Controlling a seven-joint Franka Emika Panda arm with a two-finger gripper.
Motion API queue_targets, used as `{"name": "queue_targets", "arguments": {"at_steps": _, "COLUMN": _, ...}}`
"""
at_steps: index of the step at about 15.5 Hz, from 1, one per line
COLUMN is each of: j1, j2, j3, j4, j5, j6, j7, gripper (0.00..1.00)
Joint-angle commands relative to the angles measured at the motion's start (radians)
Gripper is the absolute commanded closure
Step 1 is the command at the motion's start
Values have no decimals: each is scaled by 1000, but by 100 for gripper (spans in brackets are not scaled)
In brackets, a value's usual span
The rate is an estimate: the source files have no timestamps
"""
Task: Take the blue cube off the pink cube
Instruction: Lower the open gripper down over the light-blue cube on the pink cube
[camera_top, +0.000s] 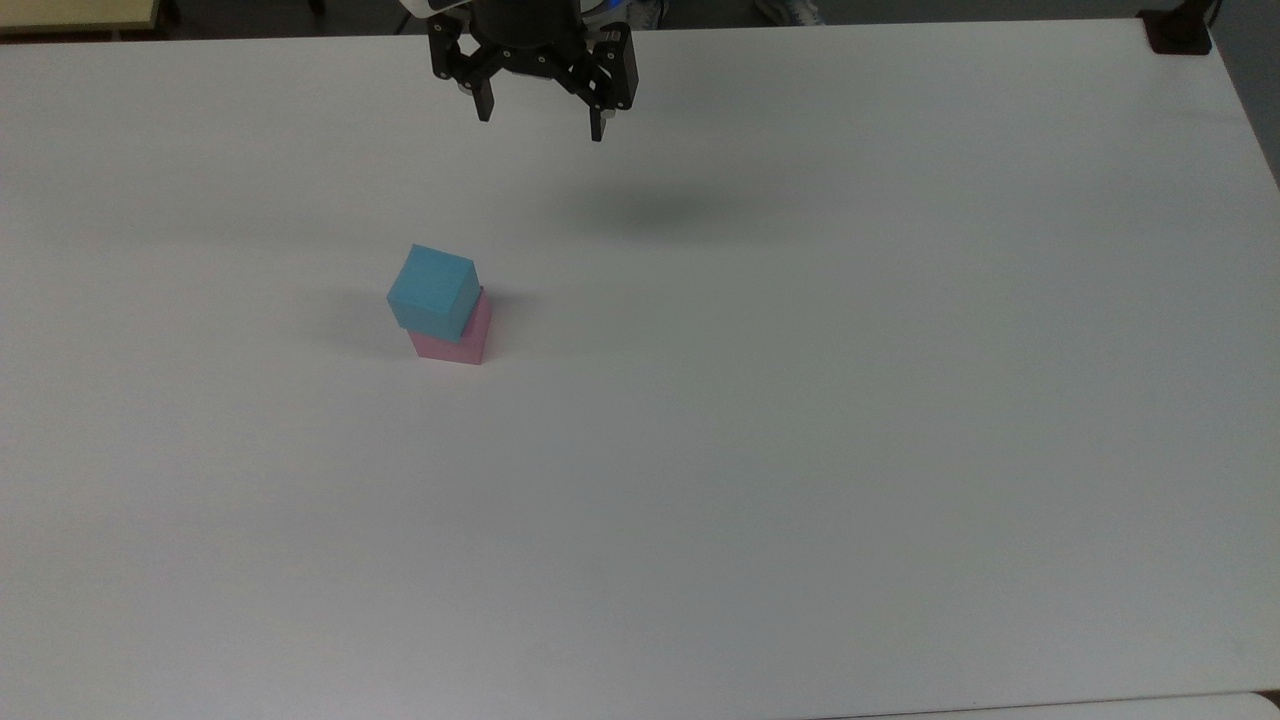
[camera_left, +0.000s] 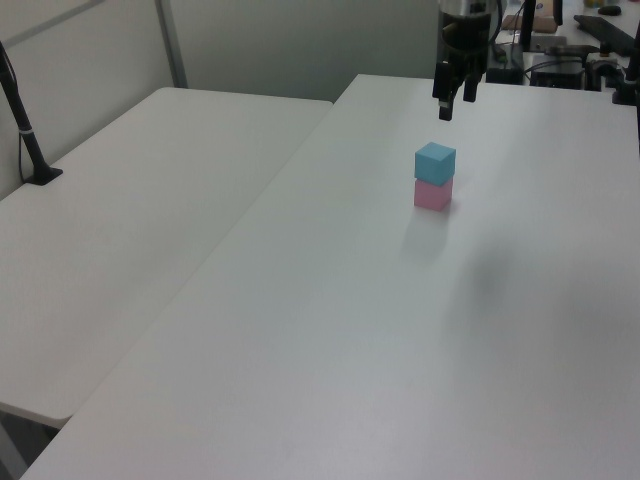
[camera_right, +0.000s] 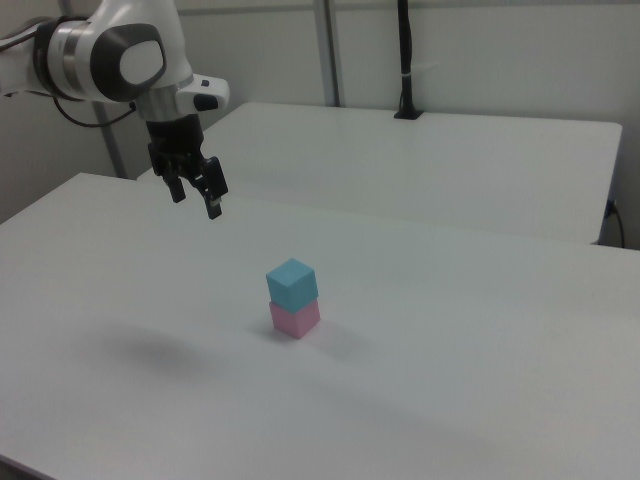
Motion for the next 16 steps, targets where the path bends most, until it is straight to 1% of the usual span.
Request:
{"name": "queue_targets", "arguments": {"at_steps": 1, "j1": -12, "j2": -4, "j3": -8, "j4": 18, "j5": -5, "j6": -12, "j7": -32, "gripper": 0}}
{"name": "queue_targets", "arguments": {"at_steps": 3, "j1": -20, "j2": 2, "j3": -8, "j4": 21, "j5": -6, "j6": -10, "j7": -37, "gripper": 0}}
{"name": "queue_targets", "arguments": {"at_steps": 7, "j1": -32, "j2": 13, "j3": -8, "j4": 26, "j5": -23, "j6": -3, "j7": -92, "gripper": 0}}
{"name": "queue_targets", "arguments": {"at_steps": 11, "j1": -95, "j2": 94, "j3": -10, "j4": 37, "j5": -25, "j6": 106, "j7": -100, "gripper": 0}}
{"name": "queue_targets", "arguments": {"at_steps": 12, "j1": -121, "j2": 120, "j3": -10, "j4": 37, "j5": -29, "j6": 144, "j7": -100, "gripper": 0}}
{"name": "queue_targets", "arguments": {"at_steps": 16, "j1": -133, "j2": 212, "j3": -10, "j4": 35, "j5": -75, "j6": 201, "j7": -92, "gripper": 0}}
